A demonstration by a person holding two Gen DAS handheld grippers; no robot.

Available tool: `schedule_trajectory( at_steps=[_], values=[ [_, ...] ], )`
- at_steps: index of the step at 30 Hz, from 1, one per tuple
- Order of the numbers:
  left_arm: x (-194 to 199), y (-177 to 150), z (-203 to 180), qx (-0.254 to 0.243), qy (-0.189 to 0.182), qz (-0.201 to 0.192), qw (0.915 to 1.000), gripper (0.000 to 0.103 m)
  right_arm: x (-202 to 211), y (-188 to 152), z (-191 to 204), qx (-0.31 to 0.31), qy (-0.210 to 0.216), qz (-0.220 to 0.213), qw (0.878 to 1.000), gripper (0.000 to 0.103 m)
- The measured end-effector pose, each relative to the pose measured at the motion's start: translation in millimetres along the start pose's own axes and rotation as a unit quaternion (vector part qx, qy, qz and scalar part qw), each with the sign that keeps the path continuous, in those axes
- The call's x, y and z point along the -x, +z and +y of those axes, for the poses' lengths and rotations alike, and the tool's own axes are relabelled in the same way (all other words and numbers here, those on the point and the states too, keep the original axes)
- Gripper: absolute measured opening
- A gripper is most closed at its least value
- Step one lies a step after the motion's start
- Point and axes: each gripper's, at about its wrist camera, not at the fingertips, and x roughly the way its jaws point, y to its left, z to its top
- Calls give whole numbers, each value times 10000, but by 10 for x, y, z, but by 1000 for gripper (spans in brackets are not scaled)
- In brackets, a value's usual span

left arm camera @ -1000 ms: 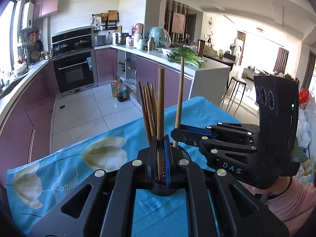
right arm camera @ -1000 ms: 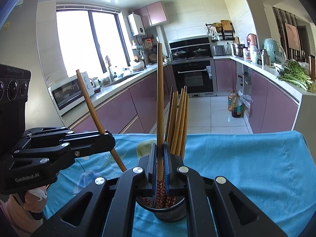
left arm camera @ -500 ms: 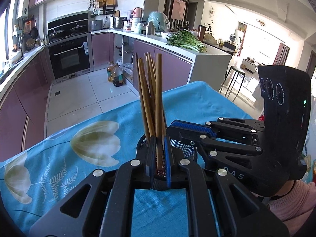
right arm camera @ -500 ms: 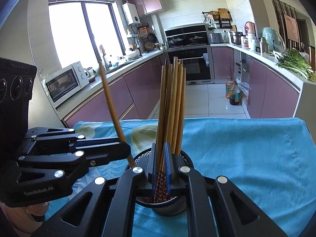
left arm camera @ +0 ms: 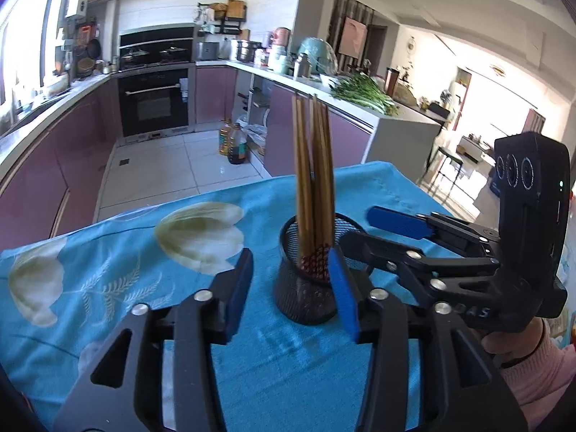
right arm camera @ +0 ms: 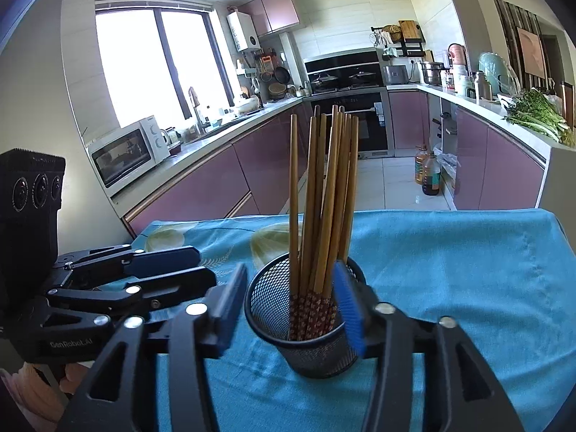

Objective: Organize utensils

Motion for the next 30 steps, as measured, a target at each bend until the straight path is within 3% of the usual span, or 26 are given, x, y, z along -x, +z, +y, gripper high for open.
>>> schedule_trajectory(
  at_steps=[8,15,23,30],
  values=[
    [420,-296,187,239,705,-558,9957,94,75,-186,157,51,128,-92,9999,91],
    [800,-525,301,546,1249,-1102,9845,97,211,-281,365,227,13,-488,9986,96],
    [1106,-696,429,802,1450,-1513,9745,97,365,-353,542,354,-287,-1028,9937,96],
    [1248,-772,466,802,1615,-1666,9694,97,422,-381,652,450,-504,-1249,9899,96]
  ],
)
